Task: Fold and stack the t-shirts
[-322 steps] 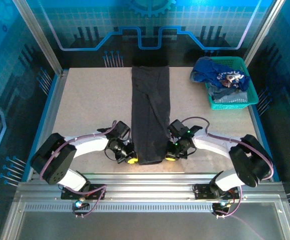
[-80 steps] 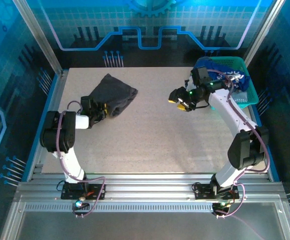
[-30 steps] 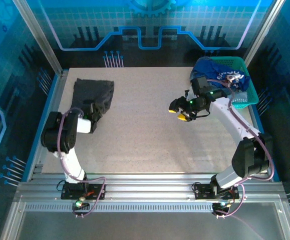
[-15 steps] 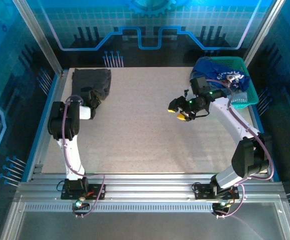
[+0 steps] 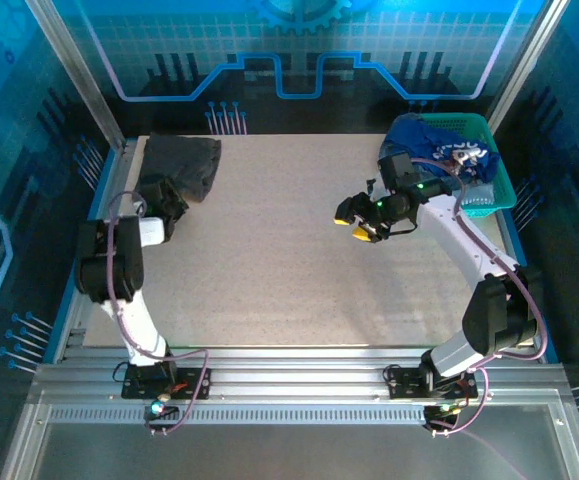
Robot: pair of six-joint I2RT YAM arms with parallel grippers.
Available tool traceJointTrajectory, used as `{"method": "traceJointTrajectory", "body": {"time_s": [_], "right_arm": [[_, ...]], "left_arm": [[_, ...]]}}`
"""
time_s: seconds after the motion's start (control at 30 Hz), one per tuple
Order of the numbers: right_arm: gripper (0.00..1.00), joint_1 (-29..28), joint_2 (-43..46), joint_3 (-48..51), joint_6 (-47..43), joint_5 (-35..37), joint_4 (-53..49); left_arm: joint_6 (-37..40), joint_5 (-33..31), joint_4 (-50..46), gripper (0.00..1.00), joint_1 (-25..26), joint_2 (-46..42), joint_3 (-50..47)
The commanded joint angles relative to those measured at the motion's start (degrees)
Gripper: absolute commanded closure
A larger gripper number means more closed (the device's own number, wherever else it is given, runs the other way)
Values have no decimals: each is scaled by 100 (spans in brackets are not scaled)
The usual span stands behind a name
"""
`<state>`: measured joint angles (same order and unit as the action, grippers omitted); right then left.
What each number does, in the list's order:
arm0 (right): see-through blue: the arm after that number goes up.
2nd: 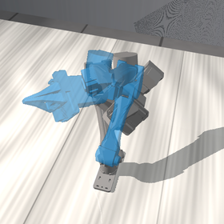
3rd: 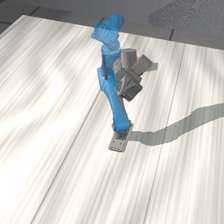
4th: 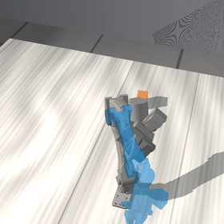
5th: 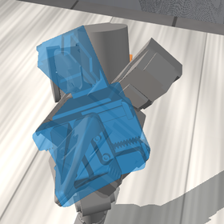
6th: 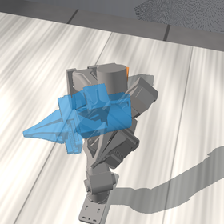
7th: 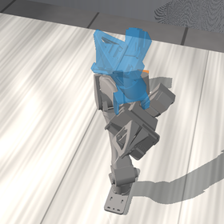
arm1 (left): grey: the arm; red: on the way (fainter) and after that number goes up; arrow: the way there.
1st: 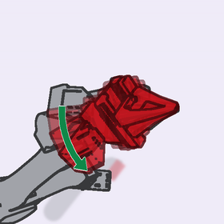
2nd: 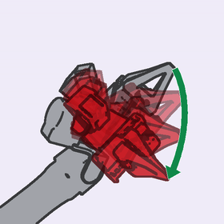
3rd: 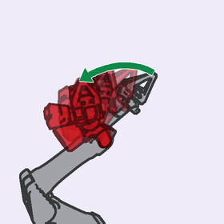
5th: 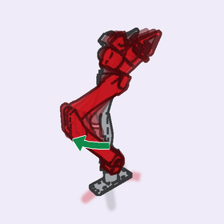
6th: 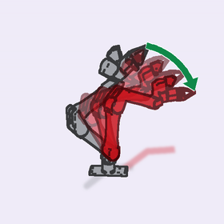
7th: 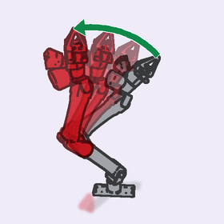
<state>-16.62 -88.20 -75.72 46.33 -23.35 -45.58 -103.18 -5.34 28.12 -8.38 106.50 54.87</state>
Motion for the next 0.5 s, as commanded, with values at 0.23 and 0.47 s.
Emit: {"method": "traceJointTrajectory", "body": {"time_s": [0.23,0.47], "right_arm": [[41,-79,-144,-200,-24,-214,130],[41,-69,-15,-25,-10,-156,98]], "left_arm": [[1191,1514,-1456,65,-224,899,2165],[1369,1929,-1508,70,-86,1767,2546]]}}
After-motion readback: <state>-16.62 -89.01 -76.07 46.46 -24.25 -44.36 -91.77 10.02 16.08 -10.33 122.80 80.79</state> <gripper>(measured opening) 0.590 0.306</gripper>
